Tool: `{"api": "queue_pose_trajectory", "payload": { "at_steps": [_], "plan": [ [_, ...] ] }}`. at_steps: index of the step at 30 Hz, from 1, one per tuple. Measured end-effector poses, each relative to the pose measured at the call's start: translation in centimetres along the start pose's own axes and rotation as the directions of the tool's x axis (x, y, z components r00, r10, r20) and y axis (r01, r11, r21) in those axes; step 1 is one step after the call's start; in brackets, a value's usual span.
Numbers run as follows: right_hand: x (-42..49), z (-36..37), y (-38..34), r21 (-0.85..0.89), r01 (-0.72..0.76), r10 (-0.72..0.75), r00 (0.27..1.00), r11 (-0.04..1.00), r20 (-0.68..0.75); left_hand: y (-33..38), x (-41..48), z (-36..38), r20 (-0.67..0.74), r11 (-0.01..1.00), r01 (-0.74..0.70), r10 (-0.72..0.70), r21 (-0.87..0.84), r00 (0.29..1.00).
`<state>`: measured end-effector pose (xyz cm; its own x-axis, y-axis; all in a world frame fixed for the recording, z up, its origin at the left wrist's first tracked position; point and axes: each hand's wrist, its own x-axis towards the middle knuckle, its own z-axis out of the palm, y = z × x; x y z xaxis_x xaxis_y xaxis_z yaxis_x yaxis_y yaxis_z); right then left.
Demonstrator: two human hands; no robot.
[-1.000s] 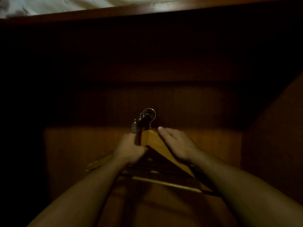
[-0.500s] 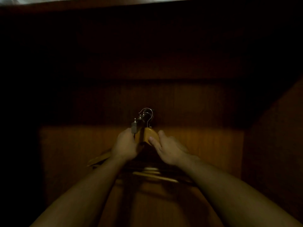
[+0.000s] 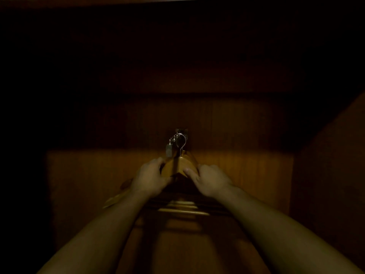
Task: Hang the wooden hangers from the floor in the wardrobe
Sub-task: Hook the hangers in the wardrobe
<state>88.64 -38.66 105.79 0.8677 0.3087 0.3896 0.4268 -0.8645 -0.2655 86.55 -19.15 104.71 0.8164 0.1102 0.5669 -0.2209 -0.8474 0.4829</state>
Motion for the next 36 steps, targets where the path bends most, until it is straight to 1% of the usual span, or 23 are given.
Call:
{"api": "queue_pose_trajectory", "payload": {
  "at_steps": [3,6,10,13,15,19,23,27,32,36],
  "plan": [
    [-0.5,-0.2,0.1,-0.041,-0.032,0.033,0.999,0.999,0.036,-0.5,-0.5,-0.7,0.011,0.999,0.045,-0.045,0.03,0.999],
    [-1.5,-0.7,0.6,-0.108,-0.08,0.088,0.993,0.991,0.075,-1.3,-1.2,-1.8,-0.009,0.997,0.072,-0.072,0.024,0.997],
    [-2.9,-0.9,1.5,-0.186,-0.156,0.169,0.984,0.97,0.06,-2.0,-2.6,-3.0,-0.027,0.994,0.106,-0.105,0.013,0.994],
    [-3.7,-0.8,1.4,-0.15,-0.203,0.217,0.973,0.968,0.083,-2.3,-4.1,-3.8,-0.038,0.992,0.121,-0.12,0.031,0.992],
    [-4.3,-0.6,0.4,-0.139,-0.191,0.207,0.972,0.972,0.108,-2.4,-5.4,-4.4,-0.045,0.989,0.135,-0.133,0.058,0.99],
    [-5.6,-0.7,-2.7,-0.179,-0.052,0.078,0.987,0.983,0.139,-2.3,-8.3,-6.2,-0.072,0.98,0.166,-0.159,0.111,0.985],
    [-7.0,-1.8,-5.8,-0.16,0.081,-0.056,0.985,0.984,0.16,-1.4,-11.5,-8.5,-0.131,0.958,0.23,-0.209,0.173,0.969],
    [-9.1,-2.5,-7.5,-0.148,0.207,-0.188,0.973,0.967,0.132,0.6,-15.8,-10.2,-0.191,0.919,0.312,-0.27,0.24,0.944],
    [-13.0,-1.5,-10.2,-0.103,0.311,-0.286,0.936,0.945,0.203,2.4,-21.9,-12.6,-0.225,0.867,0.432,-0.382,0.248,0.896],
    [-16.0,-1.4,-13.6,-0.076,0.435,-0.405,0.878,0.897,0.256,3.3,-26.7,-16.0,-0.234,0.834,0.47,-0.414,0.29,0.88]
  ]
}}
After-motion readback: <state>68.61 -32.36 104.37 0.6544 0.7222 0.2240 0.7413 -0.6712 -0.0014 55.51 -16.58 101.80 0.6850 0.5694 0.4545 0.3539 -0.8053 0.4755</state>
